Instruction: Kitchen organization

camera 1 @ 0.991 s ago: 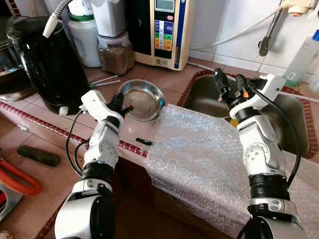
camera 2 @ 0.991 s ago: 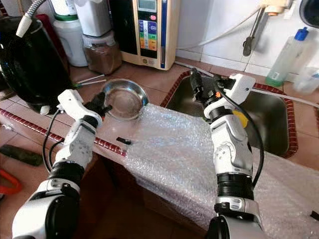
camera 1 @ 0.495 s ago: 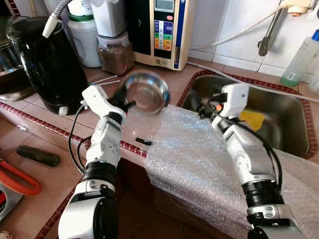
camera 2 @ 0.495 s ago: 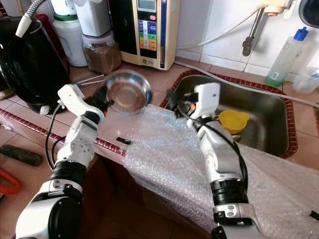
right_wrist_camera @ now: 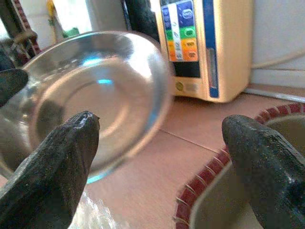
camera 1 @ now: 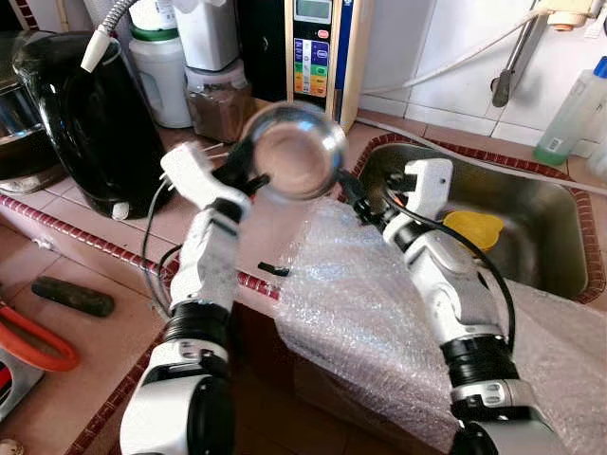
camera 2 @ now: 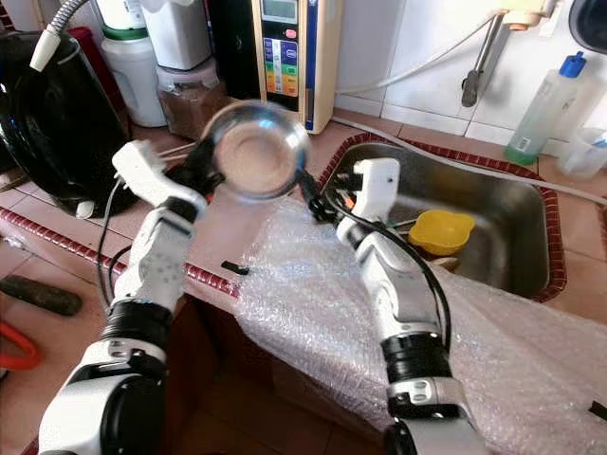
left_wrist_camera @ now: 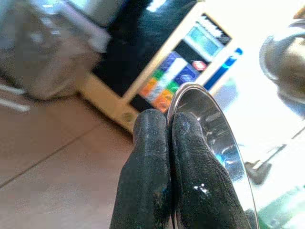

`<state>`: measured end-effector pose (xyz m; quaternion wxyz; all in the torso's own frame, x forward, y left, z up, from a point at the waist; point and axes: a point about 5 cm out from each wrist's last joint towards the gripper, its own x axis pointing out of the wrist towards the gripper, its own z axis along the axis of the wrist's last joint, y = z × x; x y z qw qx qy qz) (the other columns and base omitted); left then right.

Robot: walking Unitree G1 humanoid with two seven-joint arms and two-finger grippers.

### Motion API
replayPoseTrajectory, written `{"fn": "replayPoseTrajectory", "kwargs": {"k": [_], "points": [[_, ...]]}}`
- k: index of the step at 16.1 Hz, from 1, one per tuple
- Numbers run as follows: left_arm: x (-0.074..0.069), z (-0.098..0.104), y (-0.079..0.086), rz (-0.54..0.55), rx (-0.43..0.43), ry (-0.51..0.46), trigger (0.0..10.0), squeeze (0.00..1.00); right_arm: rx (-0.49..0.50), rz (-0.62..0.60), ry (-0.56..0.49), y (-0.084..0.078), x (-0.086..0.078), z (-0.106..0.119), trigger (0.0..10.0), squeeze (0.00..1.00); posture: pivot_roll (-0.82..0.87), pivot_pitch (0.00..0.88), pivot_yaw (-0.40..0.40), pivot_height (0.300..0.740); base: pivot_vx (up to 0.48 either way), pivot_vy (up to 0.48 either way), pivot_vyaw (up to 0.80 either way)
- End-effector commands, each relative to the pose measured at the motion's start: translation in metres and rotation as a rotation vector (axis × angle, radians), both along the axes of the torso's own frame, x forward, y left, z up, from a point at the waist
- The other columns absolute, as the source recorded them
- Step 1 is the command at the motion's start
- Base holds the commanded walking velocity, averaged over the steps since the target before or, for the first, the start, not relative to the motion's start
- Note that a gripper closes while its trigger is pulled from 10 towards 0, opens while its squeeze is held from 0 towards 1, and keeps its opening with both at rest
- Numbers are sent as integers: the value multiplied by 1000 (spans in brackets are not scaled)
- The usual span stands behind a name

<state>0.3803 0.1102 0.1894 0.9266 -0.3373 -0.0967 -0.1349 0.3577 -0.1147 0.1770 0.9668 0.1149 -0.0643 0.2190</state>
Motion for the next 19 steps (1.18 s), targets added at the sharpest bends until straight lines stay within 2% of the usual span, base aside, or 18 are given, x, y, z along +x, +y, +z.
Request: {"fn": "replayPoseTrajectory", "kwargs": {"k": [1,2,3,4,6,7,15,19], "points": [[-1,12,-10,-53,22,-61,0,0,41,-8,12,1,4,3,10000,0,29,0,48,740,0,0,0],[-4,13,-18,-88,34,-75,0,0,92,-26,31,2,7,5,10000,0,27,0,50,740,0,0,0],[-5,13,-22,-103,38,-82,0,0,92,-51,37,2,11,5,10000,0,26,0,53,740,0,0,0],[-5,12,-25,-109,45,-79,0,0,187,-38,20,4,12,15,10000,0,28,0,53,740,0,0,0],[-5,13,-25,-113,41,-83,0,0,163,-53,30,4,14,14,10000,0,27,0,54,740,0,0,0],[-6,15,-25,-122,40,-93,0,0,108,-110,73,-1,18,7,0,0,33,0,52,740,0,0,0],[-9,14,-25,-172,54,-106,0,0,220,-166,180,-9,25,-1,0,0,37,0,62,740,0,0,0],[-10,13,-29,-188,59,-107,0,0,224,-152,215,-8,26,-6,0,0,47,0,60,740,0,0,0]]}}
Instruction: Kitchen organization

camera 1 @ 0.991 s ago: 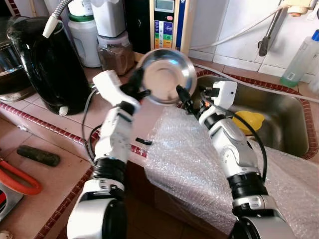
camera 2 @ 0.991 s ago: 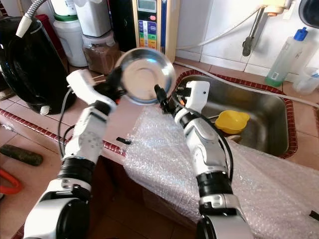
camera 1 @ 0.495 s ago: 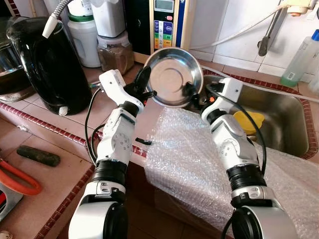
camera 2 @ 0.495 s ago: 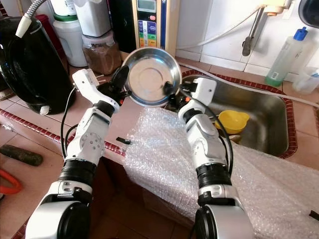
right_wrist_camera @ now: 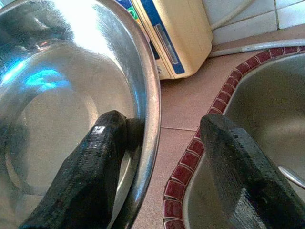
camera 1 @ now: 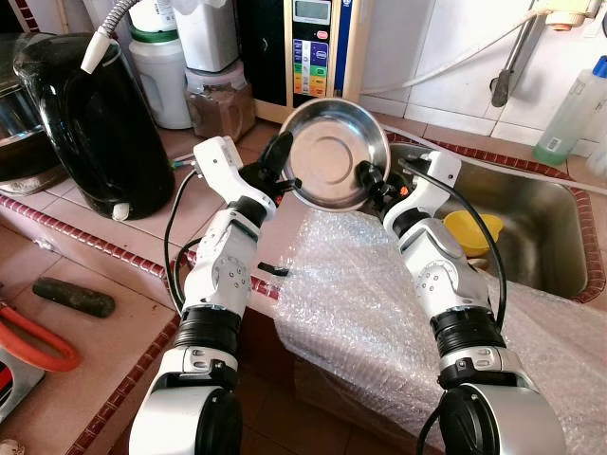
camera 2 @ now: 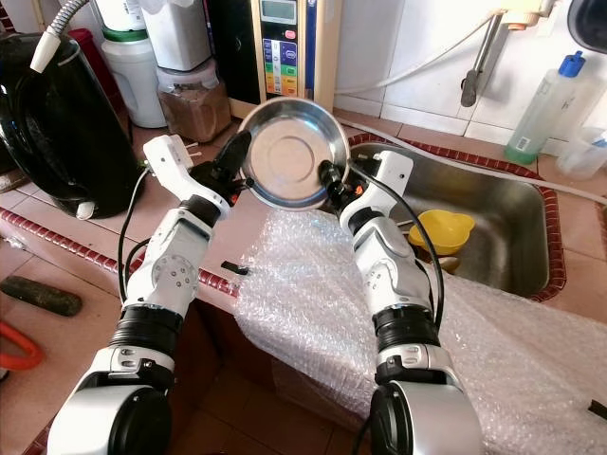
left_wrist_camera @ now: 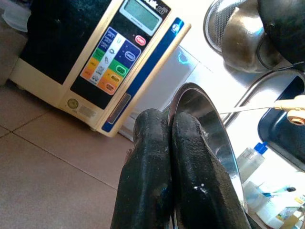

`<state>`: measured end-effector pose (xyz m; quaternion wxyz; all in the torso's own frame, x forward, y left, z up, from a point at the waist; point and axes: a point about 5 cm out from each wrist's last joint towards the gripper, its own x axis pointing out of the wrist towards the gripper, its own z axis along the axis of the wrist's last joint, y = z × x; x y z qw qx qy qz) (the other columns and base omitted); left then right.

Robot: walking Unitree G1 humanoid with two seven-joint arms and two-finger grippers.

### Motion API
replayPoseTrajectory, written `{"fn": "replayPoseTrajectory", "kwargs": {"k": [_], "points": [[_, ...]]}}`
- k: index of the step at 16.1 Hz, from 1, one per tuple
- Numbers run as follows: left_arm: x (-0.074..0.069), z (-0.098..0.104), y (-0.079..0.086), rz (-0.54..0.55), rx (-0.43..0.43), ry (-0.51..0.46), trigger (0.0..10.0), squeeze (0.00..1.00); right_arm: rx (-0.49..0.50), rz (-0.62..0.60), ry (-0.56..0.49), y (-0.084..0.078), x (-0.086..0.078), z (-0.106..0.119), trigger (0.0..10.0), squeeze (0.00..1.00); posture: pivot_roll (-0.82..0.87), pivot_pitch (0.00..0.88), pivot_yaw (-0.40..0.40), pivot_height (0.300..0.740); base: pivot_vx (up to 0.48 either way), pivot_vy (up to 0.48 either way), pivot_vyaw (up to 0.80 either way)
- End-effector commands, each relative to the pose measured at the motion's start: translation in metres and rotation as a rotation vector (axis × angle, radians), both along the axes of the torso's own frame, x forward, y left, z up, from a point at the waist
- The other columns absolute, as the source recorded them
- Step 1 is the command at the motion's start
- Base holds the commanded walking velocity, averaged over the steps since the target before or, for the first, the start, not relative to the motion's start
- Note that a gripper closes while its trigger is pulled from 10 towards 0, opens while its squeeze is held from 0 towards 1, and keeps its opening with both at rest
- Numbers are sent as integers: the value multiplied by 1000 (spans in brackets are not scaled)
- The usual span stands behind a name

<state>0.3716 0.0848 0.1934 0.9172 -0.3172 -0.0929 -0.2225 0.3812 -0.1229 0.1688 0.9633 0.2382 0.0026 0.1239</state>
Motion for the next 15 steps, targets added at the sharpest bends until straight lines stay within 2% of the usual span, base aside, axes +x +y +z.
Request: {"fn": "replayPoseTrajectory", "kwargs": {"k": [1,3,6,9,15], "points": [[-1,9,-3,-26,6,-47,0,0,2,1,9,0,2,2,0,0,47,0,60,740,0,0,0],[-1,9,-3,-26,6,-47,0,0,2,1,9,0,2,2,0,0,47,0,60,740,0,0,0],[-2,6,-3,-34,21,-42,0,0,20,-79,-3,-9,5,6,0,0,57,0,58,740,0,0,0],[-2,3,-4,-36,28,-29,0,0,26,-104,32,-15,6,-1,0,0,55,0,52,740,0,0,0],[-1,1,-2,-23,30,-18,0,0,42,-111,49,-18,8,-1,0,0,55,0,46,740,0,0,0]]}}
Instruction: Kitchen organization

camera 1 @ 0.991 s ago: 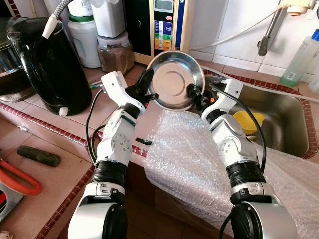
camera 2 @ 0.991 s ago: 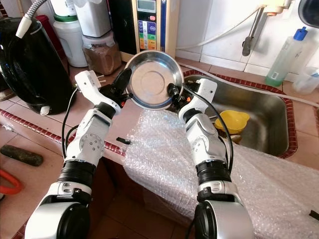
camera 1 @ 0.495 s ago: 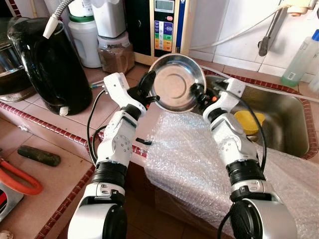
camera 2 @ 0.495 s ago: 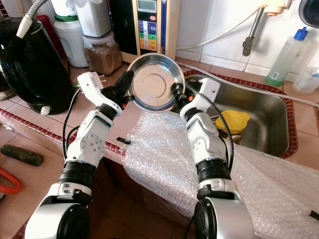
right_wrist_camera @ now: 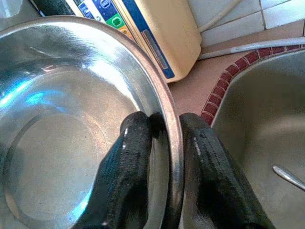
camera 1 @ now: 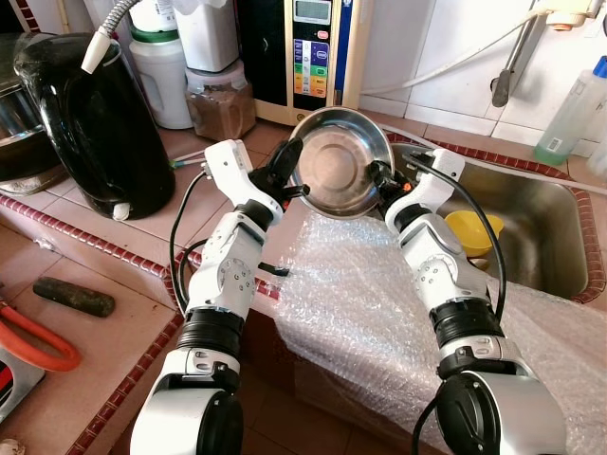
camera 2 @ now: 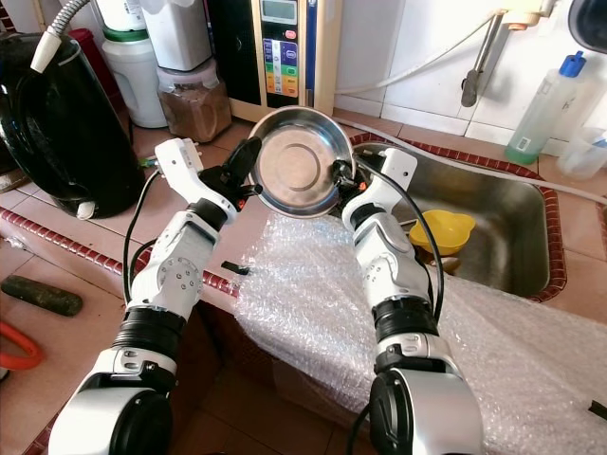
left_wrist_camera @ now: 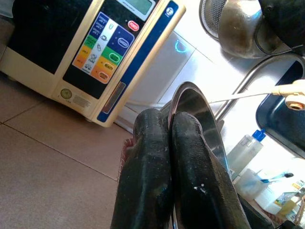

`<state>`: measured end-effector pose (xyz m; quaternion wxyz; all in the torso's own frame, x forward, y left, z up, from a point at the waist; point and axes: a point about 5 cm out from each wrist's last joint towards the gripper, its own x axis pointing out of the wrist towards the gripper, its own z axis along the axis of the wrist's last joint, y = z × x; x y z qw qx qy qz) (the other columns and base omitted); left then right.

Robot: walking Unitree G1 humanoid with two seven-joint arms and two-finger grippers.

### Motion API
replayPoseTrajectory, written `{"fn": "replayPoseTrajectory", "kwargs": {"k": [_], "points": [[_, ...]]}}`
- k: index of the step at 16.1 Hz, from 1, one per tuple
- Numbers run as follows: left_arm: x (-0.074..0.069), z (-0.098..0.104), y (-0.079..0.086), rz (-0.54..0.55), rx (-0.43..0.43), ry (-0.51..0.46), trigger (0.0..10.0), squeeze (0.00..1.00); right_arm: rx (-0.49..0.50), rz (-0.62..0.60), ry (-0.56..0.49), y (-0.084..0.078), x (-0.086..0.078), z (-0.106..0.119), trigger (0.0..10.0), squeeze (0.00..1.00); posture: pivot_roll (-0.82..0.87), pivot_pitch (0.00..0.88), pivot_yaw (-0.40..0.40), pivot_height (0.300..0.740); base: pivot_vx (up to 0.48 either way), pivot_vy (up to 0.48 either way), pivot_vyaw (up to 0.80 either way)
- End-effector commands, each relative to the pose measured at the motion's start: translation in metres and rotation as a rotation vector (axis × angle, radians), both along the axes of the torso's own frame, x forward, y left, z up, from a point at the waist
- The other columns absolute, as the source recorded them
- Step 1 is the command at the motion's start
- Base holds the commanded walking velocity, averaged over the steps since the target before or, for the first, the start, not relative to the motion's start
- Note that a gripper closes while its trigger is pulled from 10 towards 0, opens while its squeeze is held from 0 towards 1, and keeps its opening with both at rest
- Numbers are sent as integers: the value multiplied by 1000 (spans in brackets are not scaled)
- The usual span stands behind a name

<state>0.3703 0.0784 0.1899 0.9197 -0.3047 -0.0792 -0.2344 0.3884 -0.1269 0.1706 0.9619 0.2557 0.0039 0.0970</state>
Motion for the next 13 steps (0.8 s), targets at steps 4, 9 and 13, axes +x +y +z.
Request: {"fn": "replayPoseTrajectory", "kwargs": {"k": [4,9,13], "points": [[0,3,4,6,4,-23,627,0,1,-34,50,-13,1,-7,0,0,52,0,46,740,0,0,0],[0,-5,4,-4,35,10,10000,1000,-11,-84,45,-19,2,-6,0,0,53,0,45,740,0,0,0],[-1,-10,5,7,89,22,10000,1000,-42,-131,67,-24,2,-9,0,0,55,0,47,740,0,0,0]]}}
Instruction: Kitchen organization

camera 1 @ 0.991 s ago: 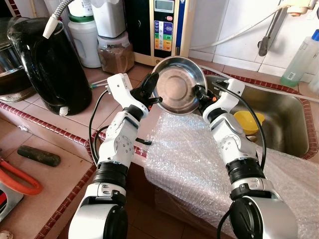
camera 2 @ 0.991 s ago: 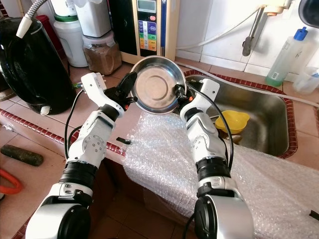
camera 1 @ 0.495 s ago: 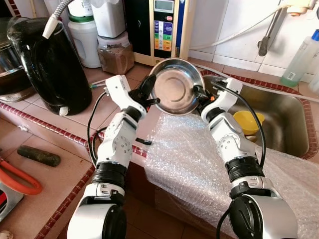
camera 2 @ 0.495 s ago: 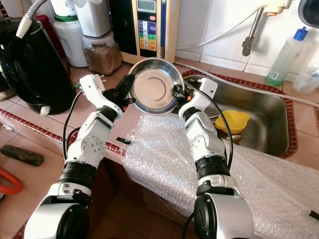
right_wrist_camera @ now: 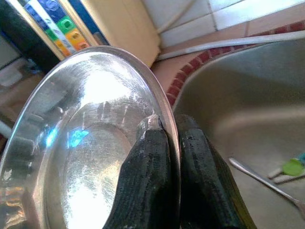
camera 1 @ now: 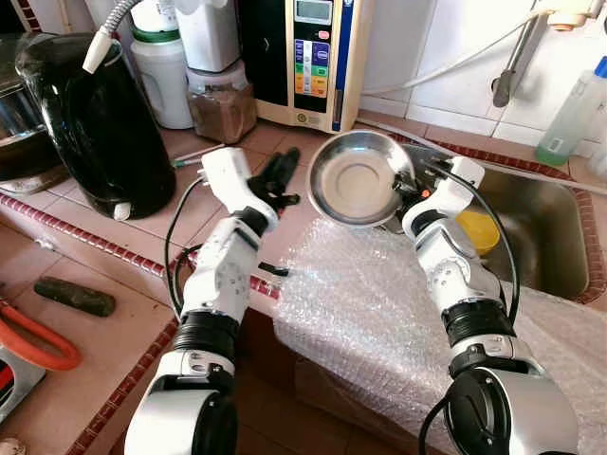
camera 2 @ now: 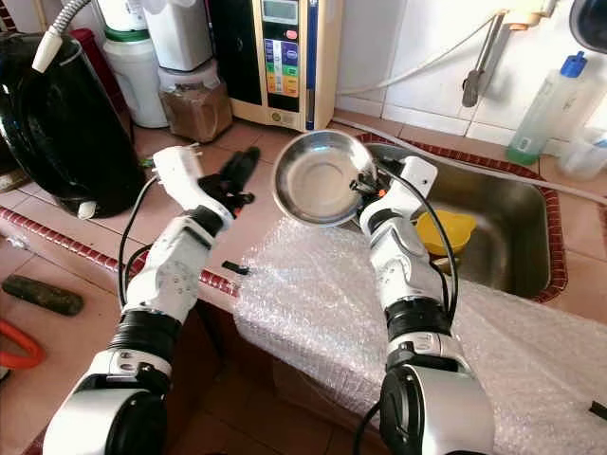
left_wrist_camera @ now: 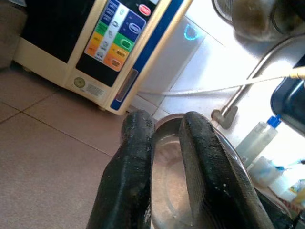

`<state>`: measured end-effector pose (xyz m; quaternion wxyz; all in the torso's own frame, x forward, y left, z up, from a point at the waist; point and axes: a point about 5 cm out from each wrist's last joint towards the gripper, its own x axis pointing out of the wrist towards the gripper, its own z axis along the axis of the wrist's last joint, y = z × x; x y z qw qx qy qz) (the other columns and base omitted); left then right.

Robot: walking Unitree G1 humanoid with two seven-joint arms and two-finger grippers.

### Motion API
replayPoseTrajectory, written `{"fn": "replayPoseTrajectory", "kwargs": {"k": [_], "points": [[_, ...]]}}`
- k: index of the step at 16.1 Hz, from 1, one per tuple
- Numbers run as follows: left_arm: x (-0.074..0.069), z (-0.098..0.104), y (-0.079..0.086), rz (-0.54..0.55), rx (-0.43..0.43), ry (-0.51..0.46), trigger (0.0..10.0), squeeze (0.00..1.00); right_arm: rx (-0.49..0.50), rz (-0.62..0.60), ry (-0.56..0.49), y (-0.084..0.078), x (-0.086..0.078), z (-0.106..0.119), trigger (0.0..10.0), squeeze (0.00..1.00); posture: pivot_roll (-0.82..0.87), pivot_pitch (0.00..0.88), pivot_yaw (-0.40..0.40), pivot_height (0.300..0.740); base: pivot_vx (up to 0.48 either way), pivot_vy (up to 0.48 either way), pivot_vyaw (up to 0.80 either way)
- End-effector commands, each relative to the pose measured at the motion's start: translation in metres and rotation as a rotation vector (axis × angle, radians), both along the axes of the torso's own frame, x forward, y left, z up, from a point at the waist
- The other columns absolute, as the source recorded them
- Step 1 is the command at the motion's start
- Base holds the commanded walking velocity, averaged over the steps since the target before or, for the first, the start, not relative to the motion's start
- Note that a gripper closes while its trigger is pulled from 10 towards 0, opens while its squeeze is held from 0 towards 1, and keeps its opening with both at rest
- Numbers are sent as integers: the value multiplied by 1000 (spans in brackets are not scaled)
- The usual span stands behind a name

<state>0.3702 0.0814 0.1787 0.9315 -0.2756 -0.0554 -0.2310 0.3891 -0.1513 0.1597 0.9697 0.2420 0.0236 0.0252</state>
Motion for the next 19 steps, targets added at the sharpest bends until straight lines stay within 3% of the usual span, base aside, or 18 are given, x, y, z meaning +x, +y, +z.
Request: {"fn": "replayPoseTrajectory", "kwargs": {"k": [1,5,7,8,12,14,19], "points": [[-2,0,1,-11,43,-19,10000,1000,-40,-47,6,-5,1,1,0,0,54,0,50,740,0,0,0],[-8,-9,1,-47,111,-11,10000,1000,-133,-177,53,-25,1,-3,0,0,58,0,47,740,0,0,0],[-13,-21,10,-16,159,-1,10000,1000,-280,-297,124,-49,-3,-12,0,0,63,0,46,740,0,0,0],[-17,-28,12,-17,186,6,10000,1000,-305,-334,143,-57,-6,-15,0,0,63,0,48,740,0,0,0],[-26,-42,14,-48,256,28,10000,1000,-321,-446,203,-78,-13,-24,0,0,64,0,49,740,0,0,0],[-31,-49,11,-111,342,32,10000,1000,-323,-516,298,-90,-20,-39,0,0,64,0,50,740,0,0,0],[-38,-56,5,-197,458,9,10000,1000,-284,-505,400,-86,-28,-61,0,0,63,0,50,740,0,0,0]]}}
